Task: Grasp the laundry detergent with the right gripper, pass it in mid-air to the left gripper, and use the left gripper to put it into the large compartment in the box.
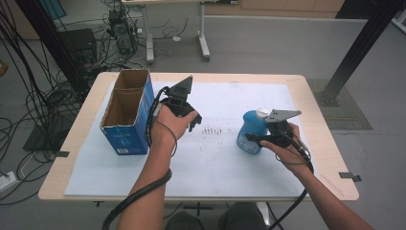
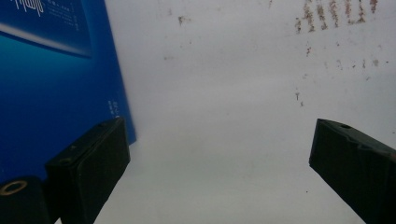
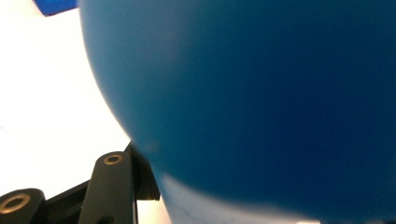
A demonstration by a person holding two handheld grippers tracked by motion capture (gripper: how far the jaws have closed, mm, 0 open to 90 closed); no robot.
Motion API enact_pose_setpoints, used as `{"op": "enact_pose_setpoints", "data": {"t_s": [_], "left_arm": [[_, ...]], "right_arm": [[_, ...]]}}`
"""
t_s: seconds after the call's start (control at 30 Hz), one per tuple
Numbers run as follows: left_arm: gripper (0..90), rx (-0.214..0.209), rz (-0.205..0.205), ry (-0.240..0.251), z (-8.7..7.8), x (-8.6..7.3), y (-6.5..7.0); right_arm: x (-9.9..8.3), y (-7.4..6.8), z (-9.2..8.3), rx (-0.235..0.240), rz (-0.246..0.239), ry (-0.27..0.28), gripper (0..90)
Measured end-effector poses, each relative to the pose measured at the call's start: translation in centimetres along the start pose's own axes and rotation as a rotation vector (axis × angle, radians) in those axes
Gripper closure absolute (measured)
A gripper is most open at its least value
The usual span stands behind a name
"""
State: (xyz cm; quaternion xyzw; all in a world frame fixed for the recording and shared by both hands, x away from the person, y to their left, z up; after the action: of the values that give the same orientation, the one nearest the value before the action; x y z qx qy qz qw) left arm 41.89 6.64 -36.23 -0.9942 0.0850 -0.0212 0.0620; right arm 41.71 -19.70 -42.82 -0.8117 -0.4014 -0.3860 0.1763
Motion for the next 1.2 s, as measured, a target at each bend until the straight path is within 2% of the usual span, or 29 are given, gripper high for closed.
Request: {"op": "enact_pose_setpoints", "data": {"t_s": [0.47, 0.7, 0.8, 1.07, 1.2], "left_arm": [[5.5, -0.022, 0.01, 0.021, -0.7, -0.15, -0.26], [5.6, -0.032, 0.049, 0.017, -0.66, 0.06, 0.34], [5.6, -0.043, 0.052, 0.015, -0.54, 0.2, 0.56], [5.6, -0.051, 0.085, 0.009, -0.21, 0.54, 0.19], [5.6, -0.041, 0.096, 0.017, -0.17, 0.77, -0.12]], "right_arm": [[0.03, 0.03, 0.02, 0.003, 0.001, -0.003, 43.8], [0.02, -0.01, 0.01, 0.002, -0.001, -0.001, 43.8], [0.0, 0.0, 0.0, 0.002, 0.001, 0.002, 43.9], [-0.07, -0.04, -0.02, -0.002, -0.003, 0.012, 43.9], [-0.04, -0.11, -0.02, -0.005, -0.005, 0.009, 44.0]]}}
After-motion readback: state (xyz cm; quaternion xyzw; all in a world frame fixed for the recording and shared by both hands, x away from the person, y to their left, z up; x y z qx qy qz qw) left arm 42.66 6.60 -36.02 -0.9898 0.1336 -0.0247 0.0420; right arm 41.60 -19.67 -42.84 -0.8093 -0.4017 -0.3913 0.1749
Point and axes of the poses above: each handheld gripper's, and its own axes: z roughly forward along the jaws, x roughly out of its top, y roughly to its right, the point moved 8 cm from there along z, roughly forward along the jaws, and after that the axes turned 5 degrees about -y, right-handed, at the moved point
